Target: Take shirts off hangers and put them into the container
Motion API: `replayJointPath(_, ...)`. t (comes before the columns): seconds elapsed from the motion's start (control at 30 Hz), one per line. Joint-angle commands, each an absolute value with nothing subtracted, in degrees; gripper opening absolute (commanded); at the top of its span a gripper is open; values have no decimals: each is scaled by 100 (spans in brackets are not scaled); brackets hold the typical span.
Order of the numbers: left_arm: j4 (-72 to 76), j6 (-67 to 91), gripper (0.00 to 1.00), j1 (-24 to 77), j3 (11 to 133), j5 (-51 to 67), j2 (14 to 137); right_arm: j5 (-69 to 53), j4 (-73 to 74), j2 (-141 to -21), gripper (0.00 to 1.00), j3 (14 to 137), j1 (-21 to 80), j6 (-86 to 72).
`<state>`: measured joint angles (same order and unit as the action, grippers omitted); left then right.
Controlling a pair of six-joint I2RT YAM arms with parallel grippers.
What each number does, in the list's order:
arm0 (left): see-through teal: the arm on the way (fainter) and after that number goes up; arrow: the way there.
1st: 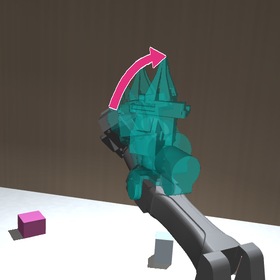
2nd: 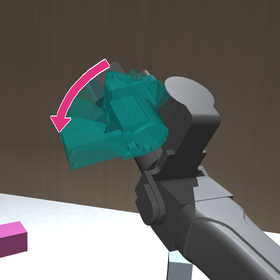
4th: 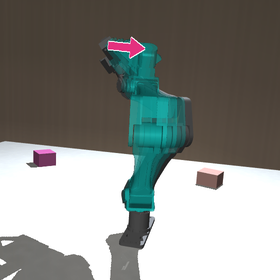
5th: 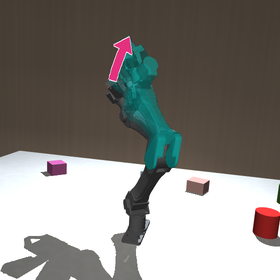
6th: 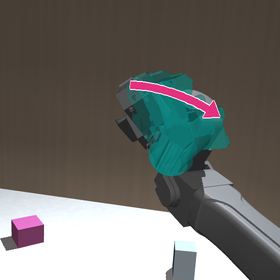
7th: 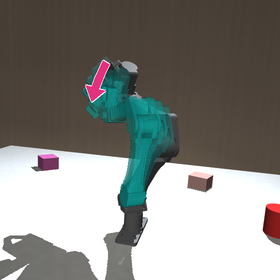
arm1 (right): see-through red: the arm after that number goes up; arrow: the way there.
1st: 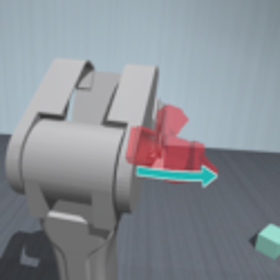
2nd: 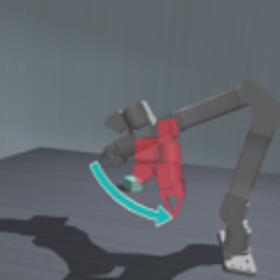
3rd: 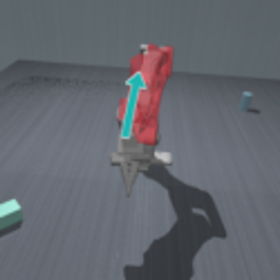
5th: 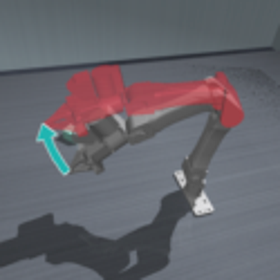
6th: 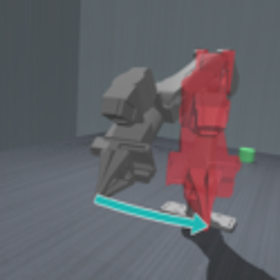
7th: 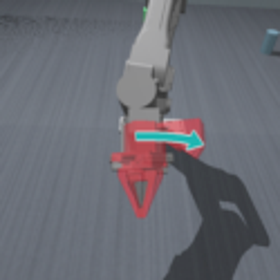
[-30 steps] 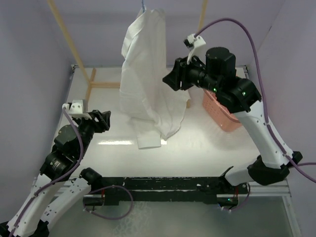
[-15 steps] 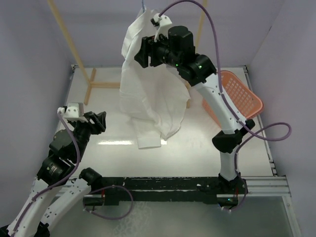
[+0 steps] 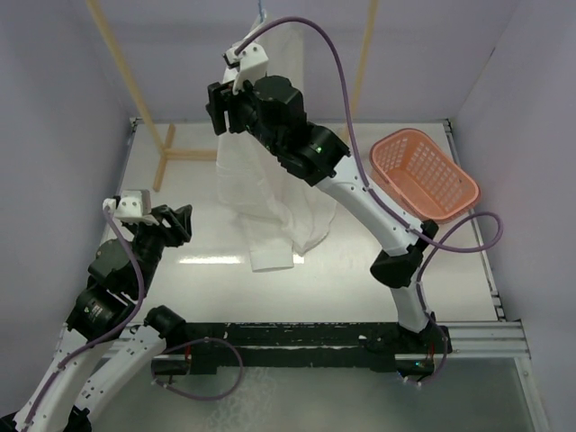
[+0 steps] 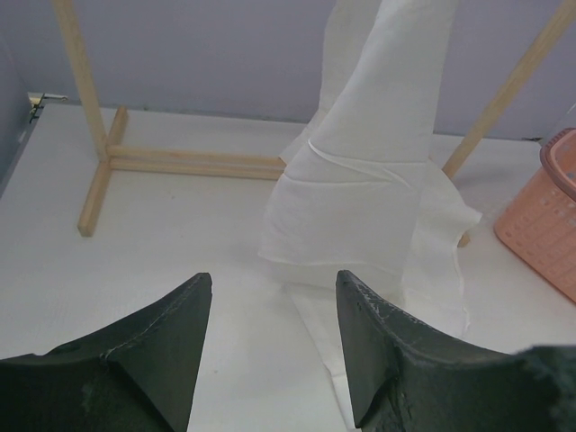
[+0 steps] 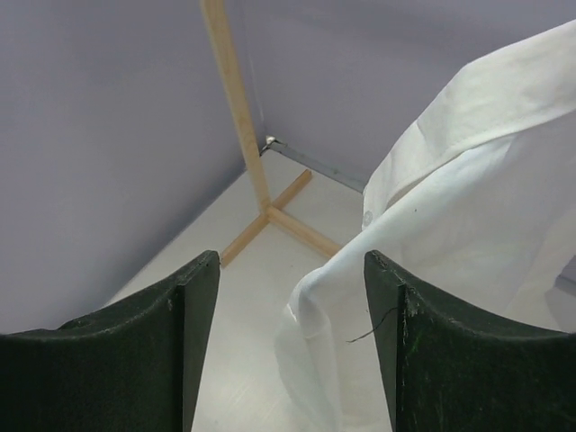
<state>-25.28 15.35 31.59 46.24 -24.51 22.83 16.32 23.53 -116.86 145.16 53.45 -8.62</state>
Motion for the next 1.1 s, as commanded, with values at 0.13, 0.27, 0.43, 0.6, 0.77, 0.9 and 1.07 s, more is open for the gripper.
replayJointPath(0.13,-2380,1441,61,3119,4643,-2496,2264,3684,1649,-12155,67,15230,5607,15)
replayJointPath(0.27,-2393,1446,61,3112,4647,-2496,2247,3787,1392,-12281,67,15118,5601,197)
replayJointPath(0.43,-2418,1459,61,3111,4647,-2520,2218,3971,1677,-12361,67,15157,5441,-113)
replayJointPath(0.6,-2417,1463,61,3111,4640,-2514,2208,3772,1790,-11791,65,14290,5086,-606)
replayJointPath(0.77,-2420,1461,61,3102,4646,-2505,2224,3381,1522,-11059,58,13142,4699,-966)
replayJointPath(0.9,-2426,1469,61,3103,4649,-2505,2219,3040,1229,-10567,55,12536,4335,-1204)
replayJointPath(1.07,-2431,1468,61,3093,4649,-2496,2241,2532,1252,-10409,44,12437,3956,-1441)
